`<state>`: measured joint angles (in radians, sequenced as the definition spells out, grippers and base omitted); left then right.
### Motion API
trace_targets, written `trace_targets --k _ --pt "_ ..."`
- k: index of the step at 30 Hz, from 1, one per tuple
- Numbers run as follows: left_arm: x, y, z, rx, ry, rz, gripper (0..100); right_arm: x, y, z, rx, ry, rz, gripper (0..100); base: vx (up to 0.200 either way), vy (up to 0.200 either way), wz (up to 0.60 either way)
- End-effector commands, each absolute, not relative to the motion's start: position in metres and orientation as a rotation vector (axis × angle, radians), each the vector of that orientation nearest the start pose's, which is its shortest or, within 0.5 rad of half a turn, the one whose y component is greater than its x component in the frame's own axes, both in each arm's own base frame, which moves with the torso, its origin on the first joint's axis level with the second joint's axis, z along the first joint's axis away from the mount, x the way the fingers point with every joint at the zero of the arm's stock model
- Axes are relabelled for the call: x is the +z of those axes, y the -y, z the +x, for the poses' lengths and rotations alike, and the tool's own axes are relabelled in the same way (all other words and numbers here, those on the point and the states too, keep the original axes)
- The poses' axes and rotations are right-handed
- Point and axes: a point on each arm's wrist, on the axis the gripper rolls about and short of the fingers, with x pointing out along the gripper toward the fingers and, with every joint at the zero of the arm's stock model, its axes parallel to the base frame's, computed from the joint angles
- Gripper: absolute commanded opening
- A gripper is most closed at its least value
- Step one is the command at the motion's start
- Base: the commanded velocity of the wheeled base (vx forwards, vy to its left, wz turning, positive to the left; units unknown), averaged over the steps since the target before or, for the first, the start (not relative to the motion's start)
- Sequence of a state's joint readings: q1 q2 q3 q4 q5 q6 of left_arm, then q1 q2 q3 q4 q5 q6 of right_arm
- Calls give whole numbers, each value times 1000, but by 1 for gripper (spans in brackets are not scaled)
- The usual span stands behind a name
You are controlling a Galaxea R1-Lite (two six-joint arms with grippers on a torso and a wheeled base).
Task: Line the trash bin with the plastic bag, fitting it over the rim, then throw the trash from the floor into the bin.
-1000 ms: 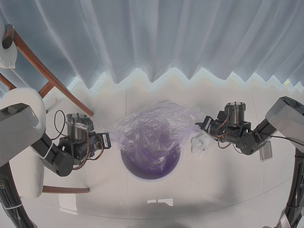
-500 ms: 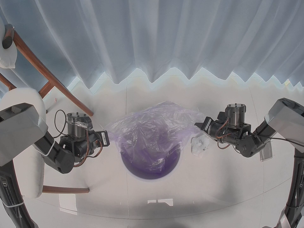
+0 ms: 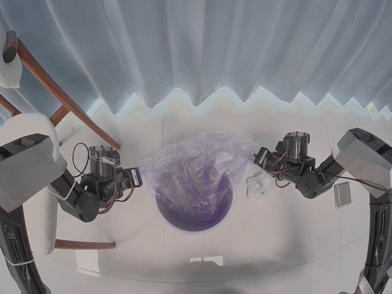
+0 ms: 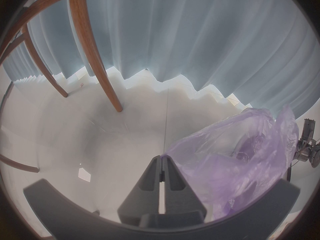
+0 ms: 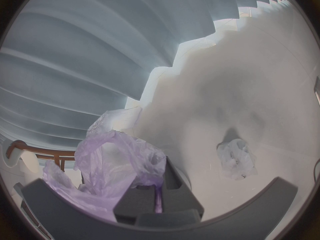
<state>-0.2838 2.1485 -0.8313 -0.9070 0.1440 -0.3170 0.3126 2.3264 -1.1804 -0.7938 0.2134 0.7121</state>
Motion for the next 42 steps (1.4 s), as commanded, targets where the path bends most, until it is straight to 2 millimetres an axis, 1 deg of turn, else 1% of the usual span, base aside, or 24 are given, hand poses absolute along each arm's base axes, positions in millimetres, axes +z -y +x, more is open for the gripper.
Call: trace_targets --k 1,4,8,11,12,14,17,22,25,26,29,33,34,36,38,41,42 --pt "53 101 362 -66 -437 -222 0 37 -141 421 352 -563 666 0 0 0 0" --pt "51 101 361 -66 -443 -218 0 35 -140 419 351 -574 665 0 0 0 0" --pt "50 102 358 -67 -453 -214 0 29 -140 410 340 -611 661 0 0 0 0" --pt "44 98 350 -53 -486 -208 0 29 -143 394 346 -646 655 0 0 0 0" --pt "40 96 343 -49 -510 -202 0 32 -146 386 356 -661 654 0 0 0 0" --pt "42 93 335 -48 -517 -199 0 33 -148 377 362 -680 648 0 0 0 0" --pt "42 92 330 -47 -531 -198 0 32 -148 367 363 -700 643 0 0 0 0" --pt "43 93 325 -58 -523 -195 0 31 -146 362 365 -695 647 0 0 0 0" --pt "61 93 323 -69 -450 -215 0 36 -147 362 384 -647 663 0 0 0 0" --pt "64 93 321 -71 -445 -220 0 39 -146 362 390 -629 666 0 0 0 0" --pt "62 95 313 -79 -461 -239 0 43 -146 361 398 -615 668 0 0 0 0" --pt "62 93 315 -74 -446 -246 0 45 -145 359 401 -608 659 0 0 0 0" --pt "62 93 314 -77 -436 -249 0 48 -145 357 404 -604 658 100 0 0 0" --pt "63 93 314 -79 -424 -252 0 51 -144 353 409 -598 657 100 0 0 0" --pt "64 93 311 -84 -402 -253 0 57 -145 342 421 -599 651 100 0 0 0" --pt "63 91 310 -83 -397 -251 0 62 -143 337 422 -593 659 100 0 0 0" --pt "64 90 309 -84 -389 -252 0 66 -138 324 417 -602 655 100 0 0 0"
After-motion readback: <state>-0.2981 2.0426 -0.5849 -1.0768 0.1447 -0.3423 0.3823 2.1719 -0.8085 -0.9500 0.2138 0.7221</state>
